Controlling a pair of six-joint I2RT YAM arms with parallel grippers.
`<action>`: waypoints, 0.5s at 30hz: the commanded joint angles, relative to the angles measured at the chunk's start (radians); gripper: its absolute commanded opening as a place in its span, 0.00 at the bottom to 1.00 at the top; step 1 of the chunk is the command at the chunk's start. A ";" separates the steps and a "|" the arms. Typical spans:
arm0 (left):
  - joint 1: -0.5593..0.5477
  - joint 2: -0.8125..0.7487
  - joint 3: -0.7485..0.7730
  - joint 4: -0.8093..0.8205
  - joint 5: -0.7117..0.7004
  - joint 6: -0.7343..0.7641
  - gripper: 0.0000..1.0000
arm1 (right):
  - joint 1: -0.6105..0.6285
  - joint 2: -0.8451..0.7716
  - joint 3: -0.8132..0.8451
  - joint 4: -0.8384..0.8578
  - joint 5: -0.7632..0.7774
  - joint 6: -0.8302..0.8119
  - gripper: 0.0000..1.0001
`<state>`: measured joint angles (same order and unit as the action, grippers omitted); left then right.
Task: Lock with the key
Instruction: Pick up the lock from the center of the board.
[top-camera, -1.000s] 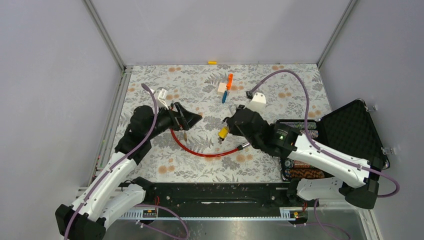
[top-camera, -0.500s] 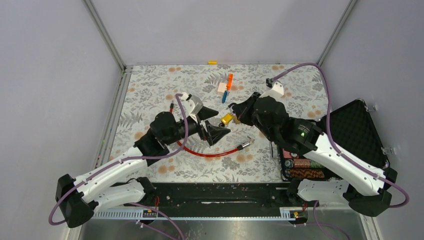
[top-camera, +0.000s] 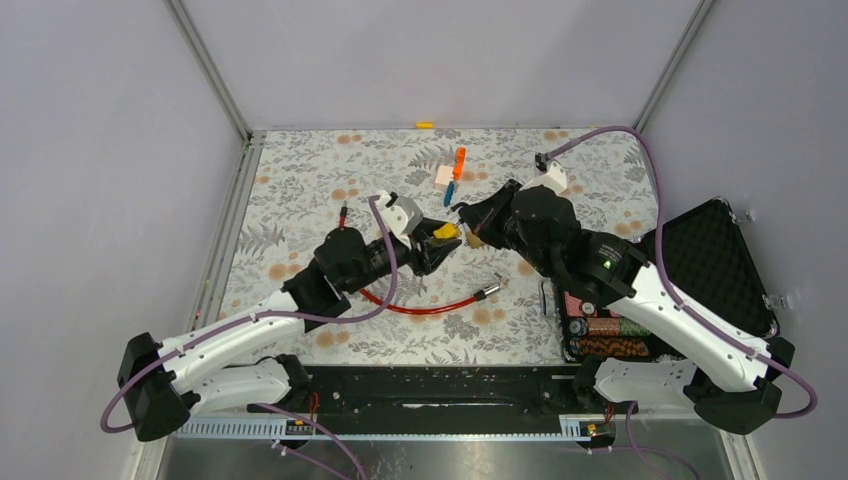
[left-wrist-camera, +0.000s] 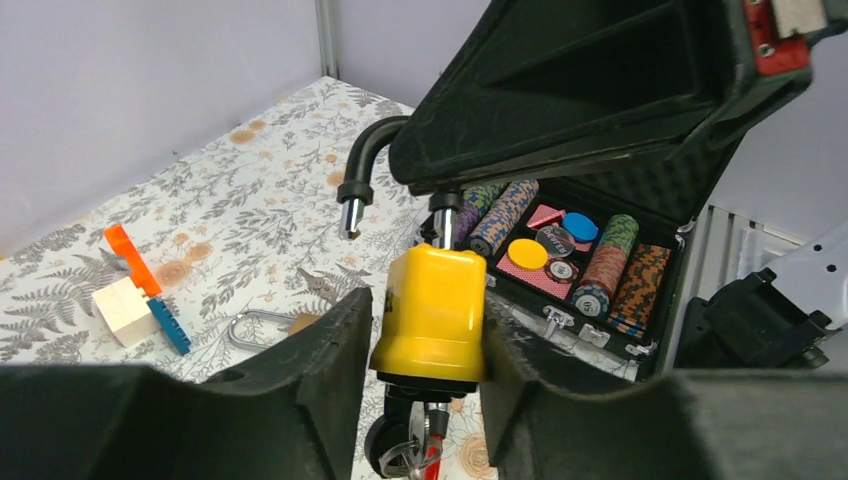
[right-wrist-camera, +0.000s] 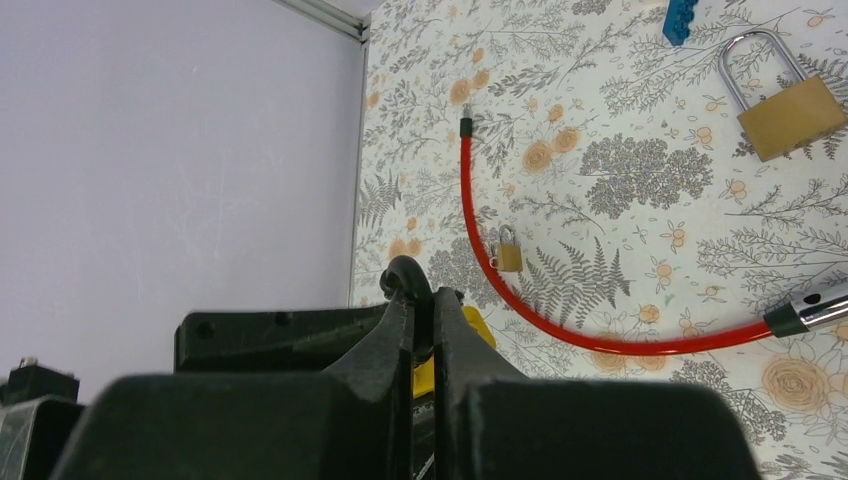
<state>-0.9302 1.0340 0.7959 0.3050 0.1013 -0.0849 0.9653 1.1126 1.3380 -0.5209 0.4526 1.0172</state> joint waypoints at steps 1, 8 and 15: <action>0.000 -0.038 0.014 0.078 -0.085 0.009 0.33 | -0.012 -0.002 0.051 0.061 -0.010 0.052 0.00; 0.002 -0.064 0.024 0.007 -0.097 -0.022 0.00 | -0.026 -0.005 0.007 0.092 -0.004 -0.006 0.67; 0.009 -0.040 0.139 -0.250 -0.074 0.028 0.00 | -0.270 -0.130 -0.171 0.277 -0.359 -0.363 0.91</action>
<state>-0.9298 1.0016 0.8059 0.1501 0.0280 -0.0929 0.8379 1.0698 1.2324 -0.3851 0.3283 0.8967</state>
